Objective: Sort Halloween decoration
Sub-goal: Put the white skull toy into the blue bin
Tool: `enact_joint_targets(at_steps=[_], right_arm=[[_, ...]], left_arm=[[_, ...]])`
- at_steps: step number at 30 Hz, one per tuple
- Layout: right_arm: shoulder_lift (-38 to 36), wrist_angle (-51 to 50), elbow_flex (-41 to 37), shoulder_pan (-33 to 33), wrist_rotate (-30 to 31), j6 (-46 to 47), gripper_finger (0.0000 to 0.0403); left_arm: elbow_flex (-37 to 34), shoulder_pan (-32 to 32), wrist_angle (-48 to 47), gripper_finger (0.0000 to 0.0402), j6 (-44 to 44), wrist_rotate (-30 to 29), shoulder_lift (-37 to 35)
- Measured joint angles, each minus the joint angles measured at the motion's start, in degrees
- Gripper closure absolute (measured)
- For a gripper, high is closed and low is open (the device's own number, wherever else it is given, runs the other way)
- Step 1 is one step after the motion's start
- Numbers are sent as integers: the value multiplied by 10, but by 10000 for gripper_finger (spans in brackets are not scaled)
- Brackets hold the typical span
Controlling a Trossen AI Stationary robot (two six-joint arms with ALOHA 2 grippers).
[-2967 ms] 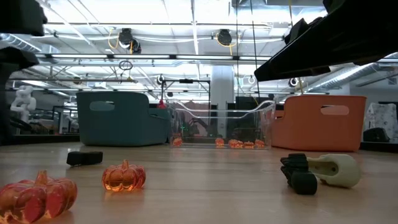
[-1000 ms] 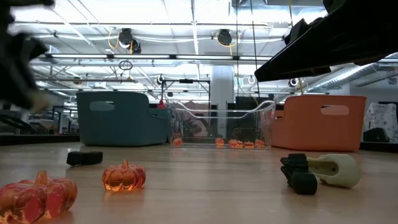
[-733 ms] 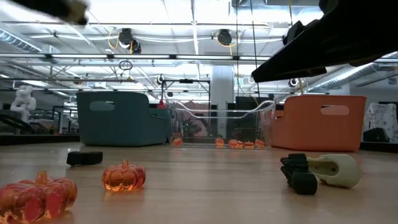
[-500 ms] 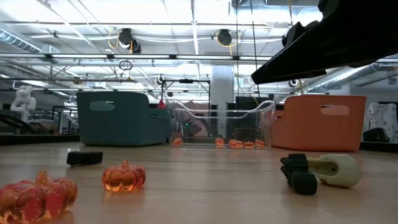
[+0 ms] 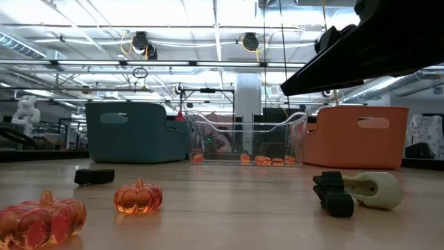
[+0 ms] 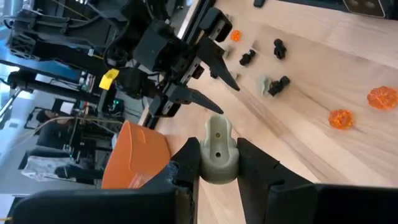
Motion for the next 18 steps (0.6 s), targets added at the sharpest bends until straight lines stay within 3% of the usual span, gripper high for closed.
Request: enact_joint_targets(at_steps=[9,18], right_arm=[[0,0,0,0,0,0,236],[0,-2,0,0,-2,2,236]], left_arm=[[0,0,-3,334,-6,2,0],[0,0,-5,324,-112,9,0]])
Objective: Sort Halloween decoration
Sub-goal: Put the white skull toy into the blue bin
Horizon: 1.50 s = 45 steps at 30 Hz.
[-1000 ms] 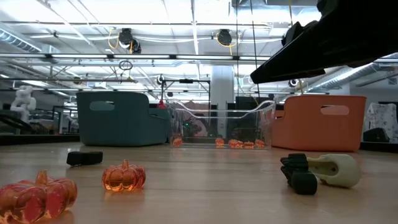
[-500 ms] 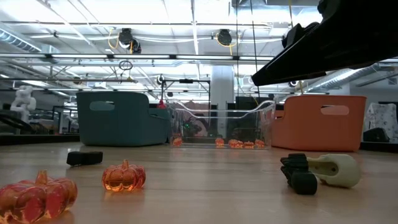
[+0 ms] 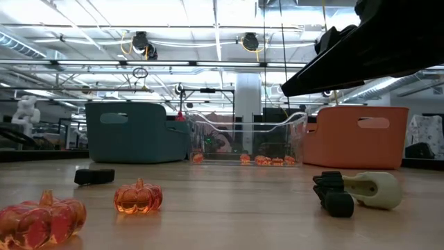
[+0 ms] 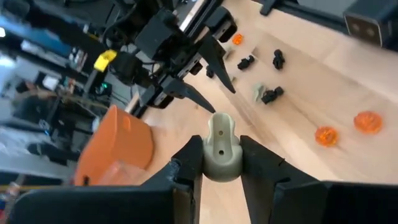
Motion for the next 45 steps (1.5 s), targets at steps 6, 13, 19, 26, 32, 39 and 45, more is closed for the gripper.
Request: enact_joint_targets(at_steps=[6,13,19,26,32,39,45], right_arm=[[0,0,0,0,0,0,236],[0,2,0,0,1,0,236],[0,2,0,0,1,0,236],[0,11,0,0,2,0,236],[0,11,0,0,2,0,236],[0,11,0,0,3,-4,236],[0,11,0,0,3,-16,236]], left_arm=[[0,0,3,323,-143,0,0],[0,0,3,322,-405,-1,0],[0,0,1,322,-551,6,0],[0,0,1,322,-639,8,0],[0,12,-3,322,-605,30,-4],[4,77,-106,322,-576,68,-71],[21,192,-292,322,-578,65,-147]])
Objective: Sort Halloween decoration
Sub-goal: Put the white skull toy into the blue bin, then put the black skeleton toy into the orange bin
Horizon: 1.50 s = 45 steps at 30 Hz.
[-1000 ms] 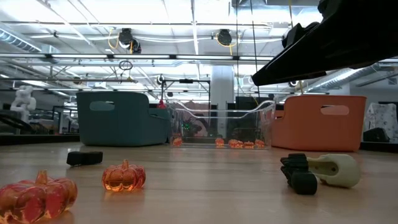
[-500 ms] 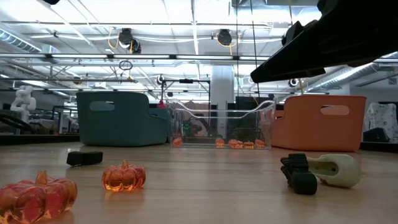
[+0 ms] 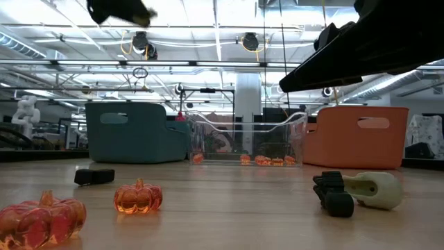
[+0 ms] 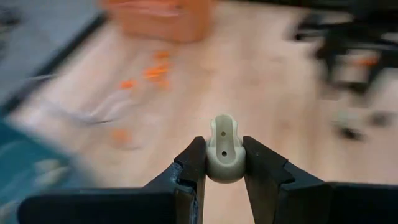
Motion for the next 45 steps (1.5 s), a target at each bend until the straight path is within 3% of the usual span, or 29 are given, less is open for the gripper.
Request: enact_joint_targets(at_steps=[9,18,23,32,36,40,45], right_arm=[[0,2,0,-17,2,-46,236],[0,5,0,-33,1,-44,236],[0,4,0,-33,0,-44,236],[0,4,0,-33,0,-43,236],[0,-11,0,-33,-2,24,236],[-6,-60,0,-33,-18,35,236],[-45,-122,0,-33,-32,76,236]], left_arm=[[0,213,-98,322,60,31,-39],[0,457,-105,322,182,147,-12],[0,533,-102,319,227,201,19],[-1,573,-101,249,255,215,63],[-1,566,-84,222,254,212,57],[-1,531,-84,218,235,213,22],[-1,440,-82,217,205,201,-38]])
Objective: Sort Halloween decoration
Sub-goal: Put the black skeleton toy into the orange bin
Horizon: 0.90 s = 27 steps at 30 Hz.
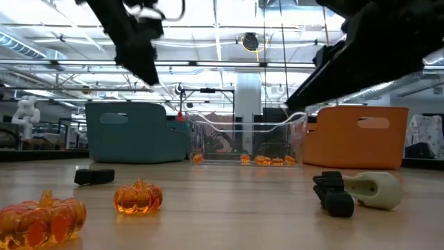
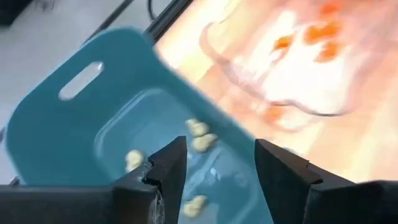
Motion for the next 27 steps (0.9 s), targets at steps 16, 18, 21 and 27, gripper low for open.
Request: enact_joint_targets(at_steps=[16,18,21,27], right_arm=[[-200,-429,0,94,-64,298,236],[-202,-457,0,103,-81,332,236],[-198,-475,0,116,-115,367,236],[-171,-471,0,140,-166,415,236]], left_arm=[[-5,-351,69,217,-86,-172,22],[-5,-372,93,217,-86,-182,39],[-5,-395,118,217,-86,-185,65],[-5,-424,171,217,-86,-186,121]])
